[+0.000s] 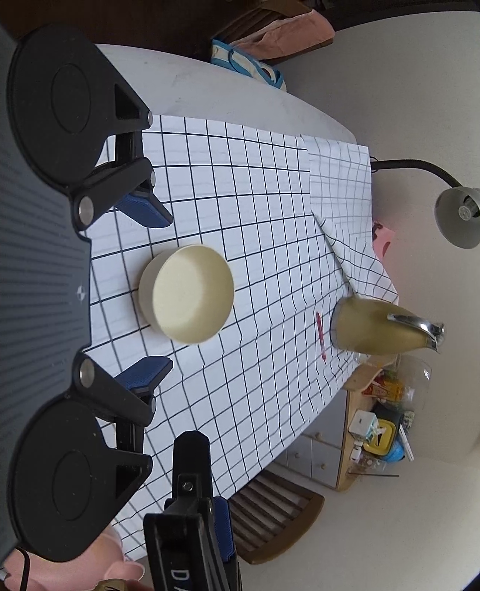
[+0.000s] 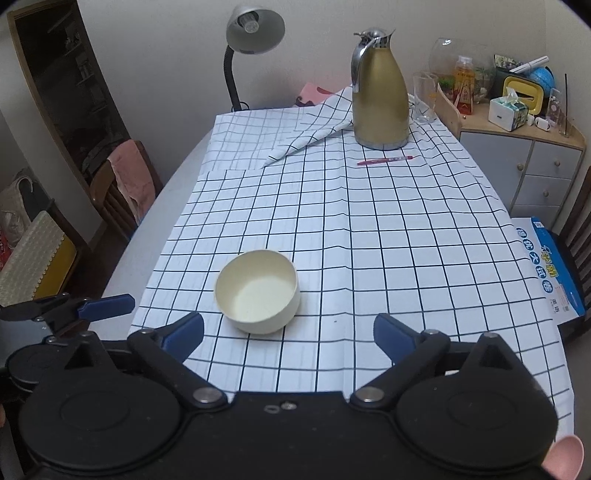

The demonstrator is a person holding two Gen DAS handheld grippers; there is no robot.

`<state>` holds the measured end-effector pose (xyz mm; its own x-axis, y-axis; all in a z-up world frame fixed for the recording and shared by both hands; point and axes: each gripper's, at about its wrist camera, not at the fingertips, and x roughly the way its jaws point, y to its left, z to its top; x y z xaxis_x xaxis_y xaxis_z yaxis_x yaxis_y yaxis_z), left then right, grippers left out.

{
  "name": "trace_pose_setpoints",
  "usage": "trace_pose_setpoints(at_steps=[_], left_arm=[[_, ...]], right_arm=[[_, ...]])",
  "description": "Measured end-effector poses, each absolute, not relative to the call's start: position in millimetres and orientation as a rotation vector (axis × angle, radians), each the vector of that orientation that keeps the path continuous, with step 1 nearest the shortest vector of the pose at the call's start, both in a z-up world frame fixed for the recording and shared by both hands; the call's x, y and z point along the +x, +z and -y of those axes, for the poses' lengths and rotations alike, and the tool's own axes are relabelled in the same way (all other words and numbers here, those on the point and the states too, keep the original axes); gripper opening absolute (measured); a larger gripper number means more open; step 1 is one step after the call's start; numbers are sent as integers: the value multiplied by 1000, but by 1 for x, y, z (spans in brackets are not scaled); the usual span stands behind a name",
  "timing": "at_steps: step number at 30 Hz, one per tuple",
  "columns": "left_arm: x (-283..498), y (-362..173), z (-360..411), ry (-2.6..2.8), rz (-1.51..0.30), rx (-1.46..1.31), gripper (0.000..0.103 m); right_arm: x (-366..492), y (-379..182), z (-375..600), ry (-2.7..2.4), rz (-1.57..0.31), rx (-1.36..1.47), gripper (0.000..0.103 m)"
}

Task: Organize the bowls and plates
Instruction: 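Open both grippers and move them to the cream ceramic bowl, then close both grippers on the cream bowl rim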

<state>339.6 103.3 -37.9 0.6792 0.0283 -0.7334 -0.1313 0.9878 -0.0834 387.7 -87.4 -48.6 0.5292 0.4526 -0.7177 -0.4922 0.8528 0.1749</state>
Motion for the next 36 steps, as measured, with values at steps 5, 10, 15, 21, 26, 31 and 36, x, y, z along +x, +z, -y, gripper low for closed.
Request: trace_pose_setpoints(at_steps=[5, 10, 15, 21, 26, 31, 36], left_arm=[[369, -56, -115, 105, -866, -133, 76], [394, -78, -127, 118, -912, -160, 76], [416, -100, -137, 136, -955, -184, 76], [436, -120, -144, 147, -997, -221, 75], [448, -130, -141, 143, -1018, -194, 64], [454, -137, -139, 131, -1043, -184, 43], [457, -141, -138, 140, -1059, -162, 32]], right_arm=[[420, -63, 71, 560, -873, -40, 97], [452, -82, 55, 546, -920, -47, 94], [478, -108, 42, 529, -980, -33, 84], [494, -135, 26, 514, -1029, -50, 74], [503, -148, 18, 512, -1054, -56, 61], [506, -153, 13, 520, -1067, -56, 48], [506, -156, 7, 530, -1071, -68, 31]])
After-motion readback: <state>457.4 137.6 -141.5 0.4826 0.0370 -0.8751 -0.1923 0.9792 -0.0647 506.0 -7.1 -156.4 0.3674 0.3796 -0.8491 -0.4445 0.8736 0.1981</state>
